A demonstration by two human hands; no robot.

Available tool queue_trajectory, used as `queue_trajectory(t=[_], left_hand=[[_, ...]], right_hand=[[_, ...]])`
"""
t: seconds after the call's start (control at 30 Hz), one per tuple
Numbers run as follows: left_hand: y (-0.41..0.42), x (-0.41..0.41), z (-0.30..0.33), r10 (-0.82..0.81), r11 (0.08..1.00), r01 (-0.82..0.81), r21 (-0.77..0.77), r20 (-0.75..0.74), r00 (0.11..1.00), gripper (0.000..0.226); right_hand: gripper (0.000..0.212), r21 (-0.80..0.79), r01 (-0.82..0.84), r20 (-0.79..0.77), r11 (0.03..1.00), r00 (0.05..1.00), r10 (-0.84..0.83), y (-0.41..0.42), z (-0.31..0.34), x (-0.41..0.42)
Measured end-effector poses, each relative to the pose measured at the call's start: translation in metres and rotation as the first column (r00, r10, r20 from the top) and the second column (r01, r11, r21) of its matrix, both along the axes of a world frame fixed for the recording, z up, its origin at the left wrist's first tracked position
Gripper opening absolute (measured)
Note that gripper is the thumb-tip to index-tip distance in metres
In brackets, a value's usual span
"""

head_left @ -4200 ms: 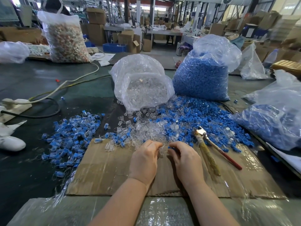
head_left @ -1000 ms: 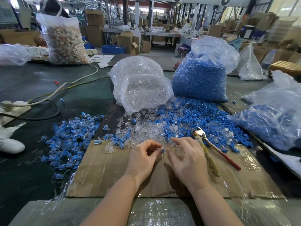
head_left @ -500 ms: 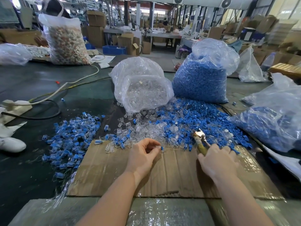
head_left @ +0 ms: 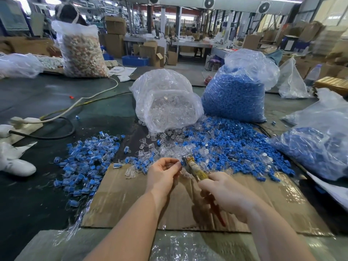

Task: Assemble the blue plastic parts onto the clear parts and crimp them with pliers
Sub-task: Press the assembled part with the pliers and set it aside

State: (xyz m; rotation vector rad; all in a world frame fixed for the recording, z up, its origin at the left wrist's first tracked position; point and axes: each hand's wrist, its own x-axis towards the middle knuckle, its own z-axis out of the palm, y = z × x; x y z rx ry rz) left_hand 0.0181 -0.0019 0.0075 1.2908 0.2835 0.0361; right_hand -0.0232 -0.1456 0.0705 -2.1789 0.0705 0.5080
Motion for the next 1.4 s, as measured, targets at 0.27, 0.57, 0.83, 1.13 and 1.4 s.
queue_trajectory(t=[0.27,0.57,0.83,1.13,1.4], left_hand=[[-0.002,0.0,0.002,0.071,0.997,-0.071,0.019,-0.009,0.997,0.007],[-0.003,0.0,0.002,0.107,0.994,-0.107,0.016,-0.004,0.994,0.009],[-0.003,-0.002,0.002,0.112,0.991,-0.113,0.076,0.011,0.994,0.006],[-0.003,-0.002,0.003,0.101,0.99,-0.101,0.102,0.002,0.995,0.007],[-0.003,-0.004,0.005,0.093,0.993,-0.093,0.075,-0.002,0.996,0.007]], right_hand=[[0.021,-0.059,-0.1,-0.032,0.993,0.995,0.098,-0.002,0.002,-0.001],[0.014,0.016,-0.08,-0.085,0.997,0.993,0.081,-0.004,0.003,-0.004],[0.014,-0.006,-0.076,-0.095,0.997,0.993,0.075,-0.004,0.0,-0.002],[0.038,0.026,-0.104,-0.119,0.994,0.987,0.107,-0.006,-0.004,0.001],[0.022,-0.052,-0.162,0.007,0.985,0.987,0.163,-0.002,-0.002,-0.002]])
